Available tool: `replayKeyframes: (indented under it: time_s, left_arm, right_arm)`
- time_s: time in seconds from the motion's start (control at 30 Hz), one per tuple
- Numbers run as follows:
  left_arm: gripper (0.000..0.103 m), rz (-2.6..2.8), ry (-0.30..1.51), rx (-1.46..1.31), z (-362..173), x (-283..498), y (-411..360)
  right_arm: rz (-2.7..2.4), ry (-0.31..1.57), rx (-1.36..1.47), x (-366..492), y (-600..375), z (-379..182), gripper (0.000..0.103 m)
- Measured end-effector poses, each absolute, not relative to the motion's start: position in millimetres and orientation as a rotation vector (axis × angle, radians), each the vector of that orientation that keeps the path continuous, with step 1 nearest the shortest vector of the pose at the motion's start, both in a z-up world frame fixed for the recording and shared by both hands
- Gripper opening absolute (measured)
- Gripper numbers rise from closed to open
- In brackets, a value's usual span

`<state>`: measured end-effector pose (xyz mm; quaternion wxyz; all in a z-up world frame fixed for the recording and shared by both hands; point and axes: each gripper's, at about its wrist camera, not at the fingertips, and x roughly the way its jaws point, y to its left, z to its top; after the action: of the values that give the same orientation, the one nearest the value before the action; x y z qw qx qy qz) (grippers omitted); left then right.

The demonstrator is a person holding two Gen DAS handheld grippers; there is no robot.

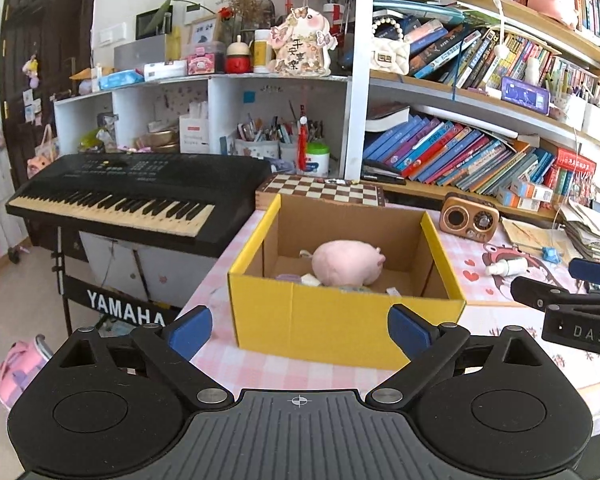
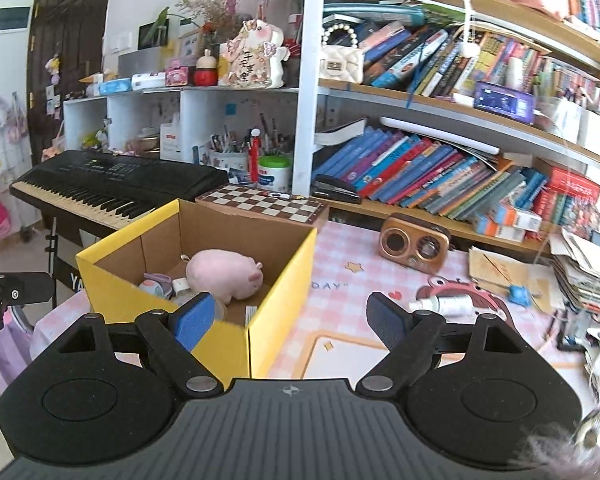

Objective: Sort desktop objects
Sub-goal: 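Lift both open tools out of the yellow box and move over the table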

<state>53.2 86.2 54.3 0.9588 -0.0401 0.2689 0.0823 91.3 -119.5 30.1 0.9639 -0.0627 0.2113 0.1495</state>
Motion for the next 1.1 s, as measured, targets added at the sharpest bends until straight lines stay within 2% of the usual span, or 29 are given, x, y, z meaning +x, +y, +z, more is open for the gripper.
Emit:
replayKeyframes:
  time_s: [0.63,1.1]
  left_arm:
    - [0.097,0.181,0.582,-0.065,34.8,-2.0,70.6]
    - [0.098,0.122,0.644,-0.042,15.9,-14.1,52.8]
  right_arm:
    - [0.323,0.523,-0.153,11.7,-111.5,-14.2,0.083]
    - [0.289,0.527,-0.201,-4.4,-116.6,-22.2,0.085]
